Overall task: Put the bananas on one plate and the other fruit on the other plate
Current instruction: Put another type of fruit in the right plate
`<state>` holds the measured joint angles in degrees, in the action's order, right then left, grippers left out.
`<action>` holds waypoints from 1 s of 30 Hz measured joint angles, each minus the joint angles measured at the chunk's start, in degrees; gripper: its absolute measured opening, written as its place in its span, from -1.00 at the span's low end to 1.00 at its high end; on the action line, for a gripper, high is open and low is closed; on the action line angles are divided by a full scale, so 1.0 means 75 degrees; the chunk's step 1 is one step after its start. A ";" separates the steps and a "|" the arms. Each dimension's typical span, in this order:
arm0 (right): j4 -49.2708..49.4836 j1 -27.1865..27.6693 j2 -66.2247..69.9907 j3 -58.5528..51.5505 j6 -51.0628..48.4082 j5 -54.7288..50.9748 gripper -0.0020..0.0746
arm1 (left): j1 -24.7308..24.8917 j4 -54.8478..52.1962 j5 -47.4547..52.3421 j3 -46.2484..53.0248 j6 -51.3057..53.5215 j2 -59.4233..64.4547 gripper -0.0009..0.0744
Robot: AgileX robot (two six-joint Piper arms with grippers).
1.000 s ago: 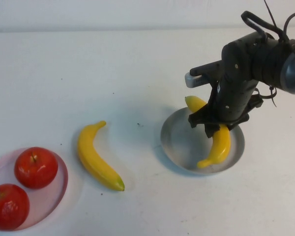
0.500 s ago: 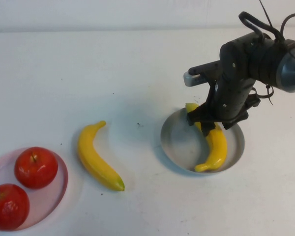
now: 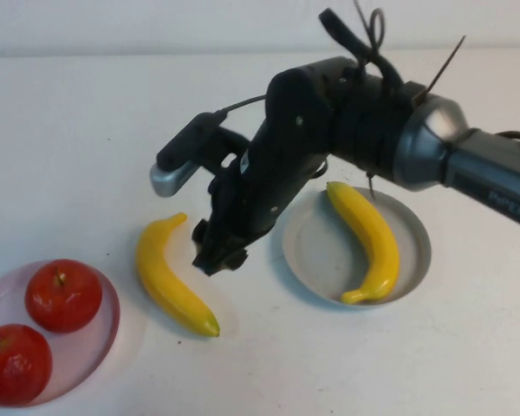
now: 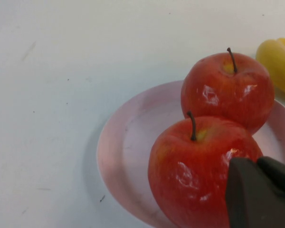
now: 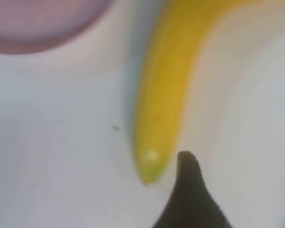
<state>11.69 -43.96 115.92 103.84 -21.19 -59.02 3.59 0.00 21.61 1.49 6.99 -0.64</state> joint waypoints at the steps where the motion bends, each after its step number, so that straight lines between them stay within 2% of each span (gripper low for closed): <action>1: 0.0169 -0.0128 0.0079 0.0068 -0.0183 0.0043 0.10 | 0.0000 0.0000 0.0000 0.0000 0.0000 0.0000 -0.97; 10: 0.0328 -0.0649 0.1185 0.0834 -0.0556 0.0235 0.11 | 0.0000 0.0000 0.0000 0.0000 0.0000 0.0000 -0.97; 20: 0.0247 -0.0846 0.1825 0.1501 -0.0556 0.0365 0.11 | 0.0000 0.0000 0.0000 0.0000 0.0000 0.0000 -0.97; 30: -0.0146 -0.0844 0.2215 0.1518 -0.0293 0.0463 0.11 | 0.0000 0.0000 0.0000 0.0000 0.0000 0.0000 -0.97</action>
<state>10.60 -50.29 132.53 115.23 -23.39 -55.55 3.59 0.00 21.61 1.49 6.99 -0.64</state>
